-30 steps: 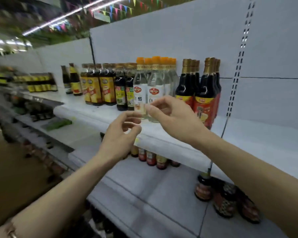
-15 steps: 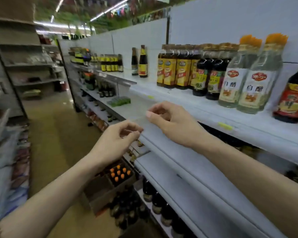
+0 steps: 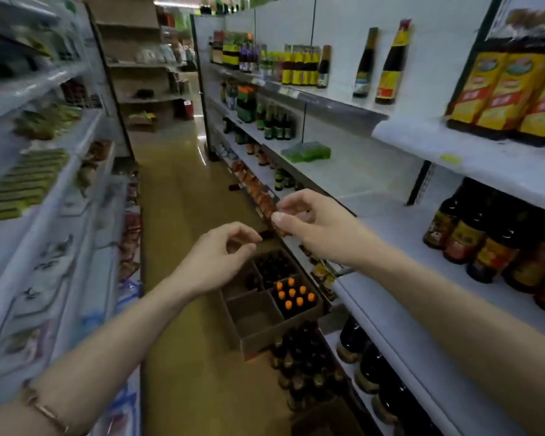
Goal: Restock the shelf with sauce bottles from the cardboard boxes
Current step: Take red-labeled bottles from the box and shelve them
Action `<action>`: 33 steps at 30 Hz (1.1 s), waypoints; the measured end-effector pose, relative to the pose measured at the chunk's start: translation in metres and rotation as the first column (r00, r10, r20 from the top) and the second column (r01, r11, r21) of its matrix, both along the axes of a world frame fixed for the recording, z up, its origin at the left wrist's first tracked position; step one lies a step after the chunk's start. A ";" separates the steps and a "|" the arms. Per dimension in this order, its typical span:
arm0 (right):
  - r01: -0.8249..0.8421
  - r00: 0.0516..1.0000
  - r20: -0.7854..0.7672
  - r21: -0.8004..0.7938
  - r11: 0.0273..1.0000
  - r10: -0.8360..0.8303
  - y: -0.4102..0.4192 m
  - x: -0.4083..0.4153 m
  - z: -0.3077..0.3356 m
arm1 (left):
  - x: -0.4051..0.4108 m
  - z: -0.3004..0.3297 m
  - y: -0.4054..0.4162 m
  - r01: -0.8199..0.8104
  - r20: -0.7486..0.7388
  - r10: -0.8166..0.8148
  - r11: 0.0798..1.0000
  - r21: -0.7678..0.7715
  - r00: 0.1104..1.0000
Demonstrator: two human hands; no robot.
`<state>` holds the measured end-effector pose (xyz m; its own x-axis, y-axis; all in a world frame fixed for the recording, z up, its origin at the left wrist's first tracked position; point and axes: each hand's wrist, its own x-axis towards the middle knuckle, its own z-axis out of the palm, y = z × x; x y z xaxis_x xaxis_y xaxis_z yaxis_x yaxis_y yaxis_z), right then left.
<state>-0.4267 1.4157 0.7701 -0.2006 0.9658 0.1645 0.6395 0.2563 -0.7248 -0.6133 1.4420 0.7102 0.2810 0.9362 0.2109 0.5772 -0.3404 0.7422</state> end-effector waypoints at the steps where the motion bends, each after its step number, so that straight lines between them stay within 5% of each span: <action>1: -0.015 1.000 0.008 -0.010 1.000 0.015 0.018 -0.006 -0.005 | -0.006 -0.007 0.016 -0.010 0.005 0.010 1.000 -0.014 1.000; 16: -0.124 0.992 -0.013 -0.172 0.977 0.124 0.319 -0.051 -0.065 | -0.062 -0.049 0.278 -0.154 -0.187 0.128 0.980 -0.130 0.974; 26: -0.036 0.999 -0.015 -0.241 0.970 0.033 0.445 -0.043 -0.098 | -0.054 -0.077 0.435 0.040 -0.194 -0.077 0.981 -0.191 0.978; 33: 0.125 0.990 -0.001 -0.427 0.895 -0.139 0.539 -0.057 -0.164 | -0.058 -0.170 0.573 0.210 -0.218 -0.313 0.895 -0.393 0.925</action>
